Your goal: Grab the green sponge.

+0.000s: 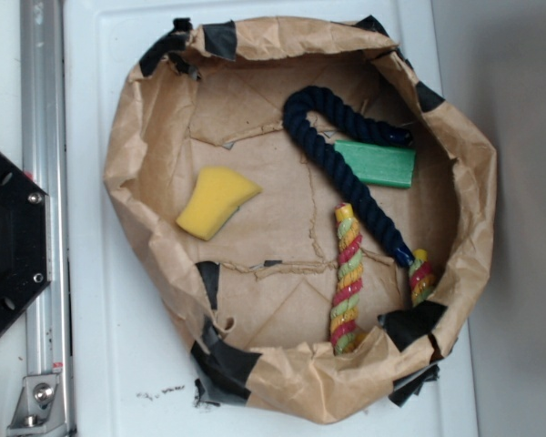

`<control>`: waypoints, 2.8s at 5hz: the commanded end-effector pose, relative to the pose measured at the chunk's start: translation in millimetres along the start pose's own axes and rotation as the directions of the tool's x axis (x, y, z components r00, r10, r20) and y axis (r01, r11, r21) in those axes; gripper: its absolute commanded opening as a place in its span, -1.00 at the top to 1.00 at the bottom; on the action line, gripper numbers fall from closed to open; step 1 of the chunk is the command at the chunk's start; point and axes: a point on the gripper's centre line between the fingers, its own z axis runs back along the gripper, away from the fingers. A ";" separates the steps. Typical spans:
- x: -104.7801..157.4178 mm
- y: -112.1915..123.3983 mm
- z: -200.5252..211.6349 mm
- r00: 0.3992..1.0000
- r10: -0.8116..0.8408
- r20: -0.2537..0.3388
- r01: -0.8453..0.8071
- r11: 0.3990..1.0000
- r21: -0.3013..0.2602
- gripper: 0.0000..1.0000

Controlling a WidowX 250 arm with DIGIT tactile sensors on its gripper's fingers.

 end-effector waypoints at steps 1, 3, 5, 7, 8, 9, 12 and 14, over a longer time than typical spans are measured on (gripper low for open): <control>0.0 0.0 0.0 1.000 0.000 0.000 0.000 1.000 0.000 -1.00; 87.9 46.0 -68.3 0.975 0.221 -0.014 -0.221 0.975 0.000 -1.00; 167.8 57.7 -159.8 0.861 0.489 -0.142 -0.492 0.870 0.010 -1.00; 107.2 37.9 -224.2 0.839 0.424 -0.343 -0.418 0.904 0.094 -1.00; 92.8 39.4 -208.6 0.857 0.400 -0.327 -0.406 0.912 0.052 -1.00; 82.0 41.7 -198.2 0.868 0.395 -0.302 -0.400 0.915 0.048 -1.00; 40.9 56.5 -249.3 0.884 0.340 -0.320 -0.358 0.934 0.001 -1.00; 42.4 55.2 -234.0 0.914 0.312 -0.260 -0.320 0.947 0.011 1.00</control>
